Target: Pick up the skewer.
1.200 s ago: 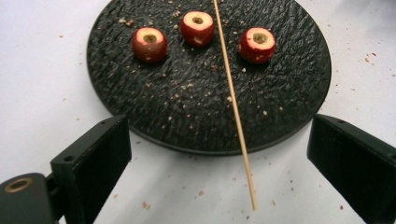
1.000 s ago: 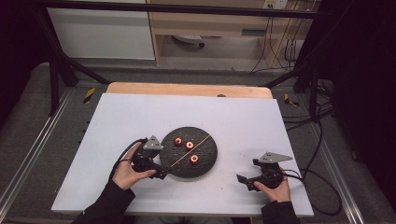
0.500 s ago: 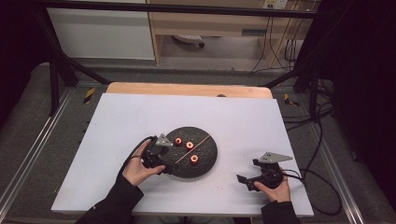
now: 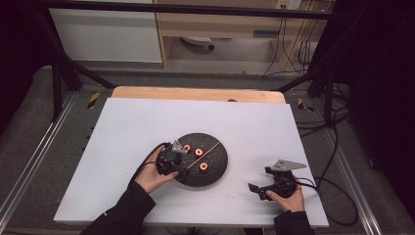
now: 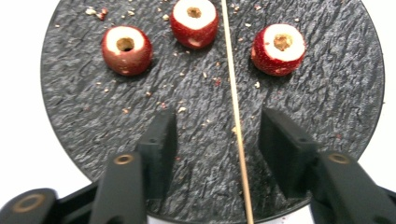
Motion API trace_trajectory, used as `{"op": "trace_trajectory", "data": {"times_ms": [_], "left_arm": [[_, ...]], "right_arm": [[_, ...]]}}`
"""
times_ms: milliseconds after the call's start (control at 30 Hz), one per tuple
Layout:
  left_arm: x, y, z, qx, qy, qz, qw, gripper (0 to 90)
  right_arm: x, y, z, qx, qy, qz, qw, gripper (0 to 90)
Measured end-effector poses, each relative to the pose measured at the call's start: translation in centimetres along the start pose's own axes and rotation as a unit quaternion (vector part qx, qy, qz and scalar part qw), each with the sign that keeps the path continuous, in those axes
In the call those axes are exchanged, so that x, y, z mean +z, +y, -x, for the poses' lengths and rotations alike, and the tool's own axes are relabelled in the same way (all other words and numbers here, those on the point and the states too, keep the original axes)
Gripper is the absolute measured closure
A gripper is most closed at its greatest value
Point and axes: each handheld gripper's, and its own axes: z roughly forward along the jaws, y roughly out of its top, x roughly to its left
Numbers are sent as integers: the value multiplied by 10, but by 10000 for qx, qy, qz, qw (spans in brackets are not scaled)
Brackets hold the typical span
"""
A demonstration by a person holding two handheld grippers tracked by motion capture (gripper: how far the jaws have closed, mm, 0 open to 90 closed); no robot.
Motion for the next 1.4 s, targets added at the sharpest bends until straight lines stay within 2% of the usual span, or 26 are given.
{"op": "trace_trajectory", "data": {"times_ms": [300, 333, 767, 967, 1167, 1400], "left_arm": [[4, 4, 4, 79, 11, -212, 9997, 635], [4, 5, 4, 83, 0, -249, 9997, 678], [7, 10, 9, 253, 82, -480, 9985, 825], [7, 11, 11, 270, 135, -510, 9982, 873], [6, 10, 11, 271, 141, -512, 9982, 876], [3, 10, 12, 263, 163, -407, 9987, 880]], "right_arm": [[0, 0, 0, -4, 9, -3, 10000, 8], [0, 0, 0, -2, 7, 3, 10000, 8], [0, 0, 0, 3, 20, -12, 10000, 8], [0, 0, 0, 14, 22, -10, 10000, 8], [0, 0, 0, 10, 22, -16, 10000, 8], [0, 0, 0, 39, 23, -25, 10000, 8]]}}
